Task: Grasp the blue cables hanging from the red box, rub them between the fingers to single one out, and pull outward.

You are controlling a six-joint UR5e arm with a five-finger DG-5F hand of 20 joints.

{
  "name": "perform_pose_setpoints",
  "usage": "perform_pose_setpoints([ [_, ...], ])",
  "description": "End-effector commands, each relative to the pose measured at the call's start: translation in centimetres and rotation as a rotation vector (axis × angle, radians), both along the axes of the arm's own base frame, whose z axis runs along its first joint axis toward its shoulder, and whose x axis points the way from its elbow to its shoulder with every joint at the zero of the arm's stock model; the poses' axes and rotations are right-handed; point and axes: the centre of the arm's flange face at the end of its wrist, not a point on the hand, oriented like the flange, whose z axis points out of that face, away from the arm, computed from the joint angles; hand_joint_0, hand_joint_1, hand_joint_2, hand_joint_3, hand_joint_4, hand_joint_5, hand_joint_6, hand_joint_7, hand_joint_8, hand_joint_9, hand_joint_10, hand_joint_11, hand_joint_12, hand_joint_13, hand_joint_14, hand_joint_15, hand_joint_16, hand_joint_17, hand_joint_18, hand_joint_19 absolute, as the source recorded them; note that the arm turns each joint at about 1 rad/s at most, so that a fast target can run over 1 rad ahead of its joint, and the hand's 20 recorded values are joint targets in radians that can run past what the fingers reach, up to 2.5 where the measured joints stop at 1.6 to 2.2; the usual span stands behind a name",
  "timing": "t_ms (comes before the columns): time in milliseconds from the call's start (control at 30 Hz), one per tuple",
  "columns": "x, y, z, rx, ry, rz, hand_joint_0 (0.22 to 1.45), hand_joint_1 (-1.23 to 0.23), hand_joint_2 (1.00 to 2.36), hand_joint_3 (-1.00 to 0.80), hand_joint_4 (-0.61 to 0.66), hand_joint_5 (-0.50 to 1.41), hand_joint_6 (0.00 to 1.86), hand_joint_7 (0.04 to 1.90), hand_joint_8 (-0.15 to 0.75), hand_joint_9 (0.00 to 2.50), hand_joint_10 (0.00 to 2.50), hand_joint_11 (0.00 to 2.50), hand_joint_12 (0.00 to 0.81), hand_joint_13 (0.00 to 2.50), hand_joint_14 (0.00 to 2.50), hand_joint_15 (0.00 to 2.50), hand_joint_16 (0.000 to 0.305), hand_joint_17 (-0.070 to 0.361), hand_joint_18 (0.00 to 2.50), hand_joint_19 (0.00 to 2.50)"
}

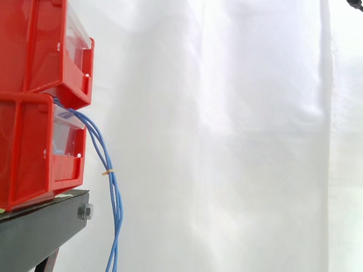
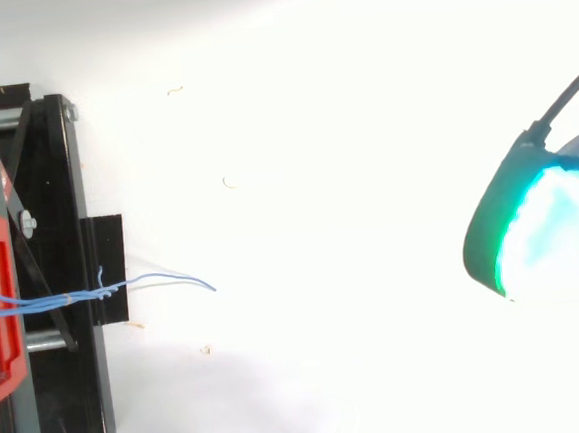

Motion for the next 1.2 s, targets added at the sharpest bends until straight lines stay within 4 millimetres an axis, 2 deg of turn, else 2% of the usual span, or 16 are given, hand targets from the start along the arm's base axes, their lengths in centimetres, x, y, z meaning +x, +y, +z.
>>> perform_pose_setpoints([
  [0,0.0,0.0,-0.1,0.000,0.001,0.000,0.48,-0.47,1.00,-0.50,0.29,-0.21,0.50,0.69,0.338,0.58,0.00,0.00,0.313,0.44,0.00,0.06,0.035,0.078,0.24,0.10],
  [67,0.0,0.0,-0.1,0.000,0.001,0.000,0.48,-0.50,1.00,-0.50,0.29,-0.21,0.50,0.69,0.328,0.56,0.00,0.00,0.288,0.40,0.00,0.03,0.032,0.073,0.22,0.07],
  [267,0.0,-0.1,0.0,0.000,0.003,-0.002,0.48,-0.57,1.00,-0.50,0.29,-0.21,0.50,0.69,0.327,0.58,0.00,0.00,0.282,0.40,0.00,0.01,0.029,0.065,0.20,0.01],
  [500,-0.1,-0.2,-0.2,-0.008,0.012,-0.003,0.53,-0.67,1.00,-0.50,0.29,-0.20,0.50,0.74,0.300,0.59,0.00,0.00,0.248,0.40,0.00,0.02,0.024,0.054,0.21,0.02],
  [733,0.3,0.2,-0.3,-0.194,0.022,0.005,0.56,-0.70,1.00,-0.48,0.29,-0.19,0.50,0.78,0.302,0.61,0.00,0.03,0.257,0.41,0.00,0.04,0.023,0.052,0.20,0.04],
  [867,1.1,0.3,-0.6,-0.319,0.006,-0.014,0.54,-0.70,1.00,-0.50,0.30,-0.18,0.50,0.79,0.302,0.61,0.00,0.06,0.293,0.41,0.00,0.08,0.027,0.060,0.20,0.08],
  [967,1.7,0.3,-0.3,-0.351,-0.029,-0.038,0.51,-0.68,1.00,-0.50,0.30,-0.18,0.50,0.82,0.307,0.64,0.01,0.18,0.388,0.46,0.01,0.21,0.041,0.093,0.24,0.24],
  [1167,1.9,0.4,-0.1,-0.386,-0.041,-0.056,0.47,-0.65,1.00,-0.50,0.31,-0.18,0.50,0.82,0.317,0.74,0.01,0.36,0.435,0.54,0.01,0.31,0.051,0.114,0.30,0.34],
])
